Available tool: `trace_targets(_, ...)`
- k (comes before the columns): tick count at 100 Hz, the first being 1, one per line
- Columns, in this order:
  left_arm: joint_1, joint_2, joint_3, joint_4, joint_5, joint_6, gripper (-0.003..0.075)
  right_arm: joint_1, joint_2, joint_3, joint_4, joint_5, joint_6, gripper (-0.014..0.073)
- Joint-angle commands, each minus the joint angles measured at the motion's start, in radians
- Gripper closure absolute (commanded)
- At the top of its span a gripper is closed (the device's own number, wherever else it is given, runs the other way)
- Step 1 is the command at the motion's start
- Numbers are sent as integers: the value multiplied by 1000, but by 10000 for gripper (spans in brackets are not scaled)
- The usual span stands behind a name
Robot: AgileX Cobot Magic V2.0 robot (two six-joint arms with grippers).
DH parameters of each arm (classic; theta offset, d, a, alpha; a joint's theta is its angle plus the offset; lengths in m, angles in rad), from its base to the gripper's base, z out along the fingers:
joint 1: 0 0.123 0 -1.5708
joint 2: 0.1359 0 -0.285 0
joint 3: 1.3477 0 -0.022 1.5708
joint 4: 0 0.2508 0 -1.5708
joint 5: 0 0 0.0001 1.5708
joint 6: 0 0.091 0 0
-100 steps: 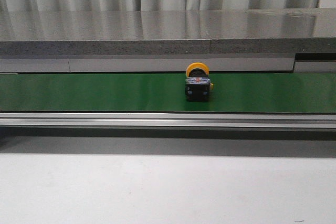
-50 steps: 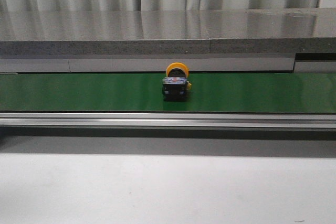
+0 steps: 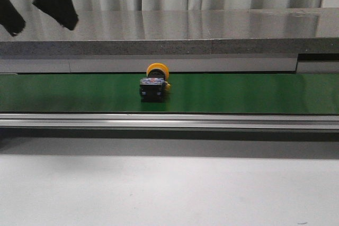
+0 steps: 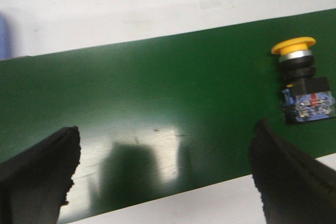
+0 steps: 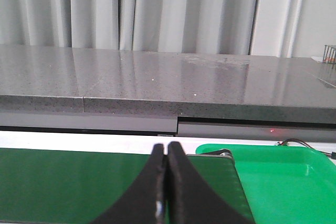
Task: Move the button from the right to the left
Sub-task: 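Lower the left gripper onto the button and close on its body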
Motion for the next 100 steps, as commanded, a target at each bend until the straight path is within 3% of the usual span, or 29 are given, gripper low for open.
trace_targets(1,-43,29,-87,-17,16,-31,83,0,-5,-25,-6,-87,-1,661)
trace_targets(21,-119,154,-195,-17,75,-72,83,0,-5,-25,-6,-87,-1,661)
trace_targets(41,-130,245,-266,-29,112,-107,83,0,-5,-25,-6,-87,-1,661)
trace_targets(90,-130,325,-287,-24,106,-113,84,0,-5,-25,-6,-87,-1,661)
trace_targets(100,-130,340,-287,-21,106,-113,133,0,-5,-25,-6,-87,-1,661)
